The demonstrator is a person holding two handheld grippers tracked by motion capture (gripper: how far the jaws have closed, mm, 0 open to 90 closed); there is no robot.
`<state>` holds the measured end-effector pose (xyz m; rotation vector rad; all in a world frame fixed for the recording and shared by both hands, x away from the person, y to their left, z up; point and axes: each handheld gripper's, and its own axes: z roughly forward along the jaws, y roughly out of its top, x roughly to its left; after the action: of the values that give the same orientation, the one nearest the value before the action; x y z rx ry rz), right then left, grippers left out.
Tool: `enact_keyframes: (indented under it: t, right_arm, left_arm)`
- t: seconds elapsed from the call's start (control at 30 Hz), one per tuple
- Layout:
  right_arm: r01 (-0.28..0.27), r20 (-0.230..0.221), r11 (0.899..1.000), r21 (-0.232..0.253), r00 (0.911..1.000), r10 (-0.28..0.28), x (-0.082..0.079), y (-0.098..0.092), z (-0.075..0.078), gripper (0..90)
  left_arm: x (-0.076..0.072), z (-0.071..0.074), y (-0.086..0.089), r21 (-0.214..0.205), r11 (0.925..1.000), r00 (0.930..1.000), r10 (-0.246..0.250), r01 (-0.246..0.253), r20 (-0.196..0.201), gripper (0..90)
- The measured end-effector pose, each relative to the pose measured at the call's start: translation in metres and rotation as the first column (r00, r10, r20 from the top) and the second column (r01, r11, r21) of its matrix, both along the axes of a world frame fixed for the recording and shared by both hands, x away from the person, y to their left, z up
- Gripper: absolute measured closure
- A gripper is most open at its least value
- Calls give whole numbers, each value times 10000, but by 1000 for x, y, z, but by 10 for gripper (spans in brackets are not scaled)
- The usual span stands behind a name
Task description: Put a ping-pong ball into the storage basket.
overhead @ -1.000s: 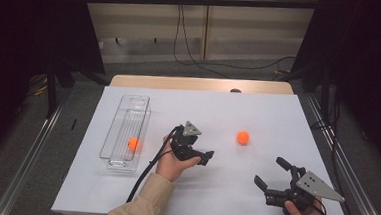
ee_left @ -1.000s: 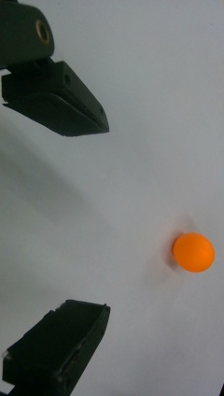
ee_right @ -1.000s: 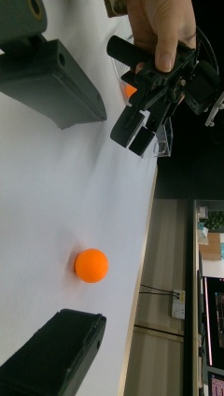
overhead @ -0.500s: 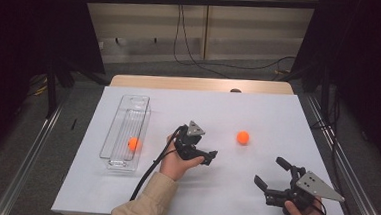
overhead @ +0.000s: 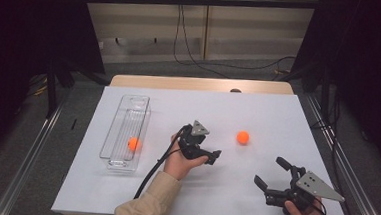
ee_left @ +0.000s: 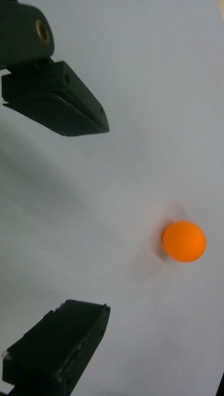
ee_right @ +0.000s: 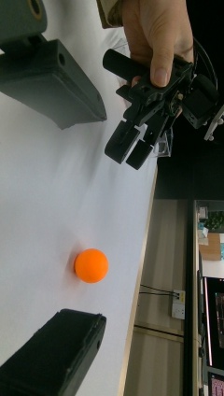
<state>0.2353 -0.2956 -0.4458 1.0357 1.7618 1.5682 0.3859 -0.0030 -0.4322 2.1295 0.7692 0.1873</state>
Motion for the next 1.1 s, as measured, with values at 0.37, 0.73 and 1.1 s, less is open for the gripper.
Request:
enact_keyframes:
  t: [0.37, 0.73, 1.1]
  right_arm:
    - [13, 4, 10000, -17, 10000, -13, 0, 0, 0, 28]
    - [68, -43, 10000, -14, 10000, -68, 1, -1, 0, 29]
    - [63, -59, 10000, -5, 10000, -63, 2, 0, -1, 29]
  left_arm:
    - [2, 0, -7, -21, 9999, 9999, -105, 105, 10, 108]
    - [4, -2, -13, -47, 9999, 9999, -137, 137, 44, 108]
    - [6, -4, -16, -86, 9998, 9998, -175, 175, 95, 108]
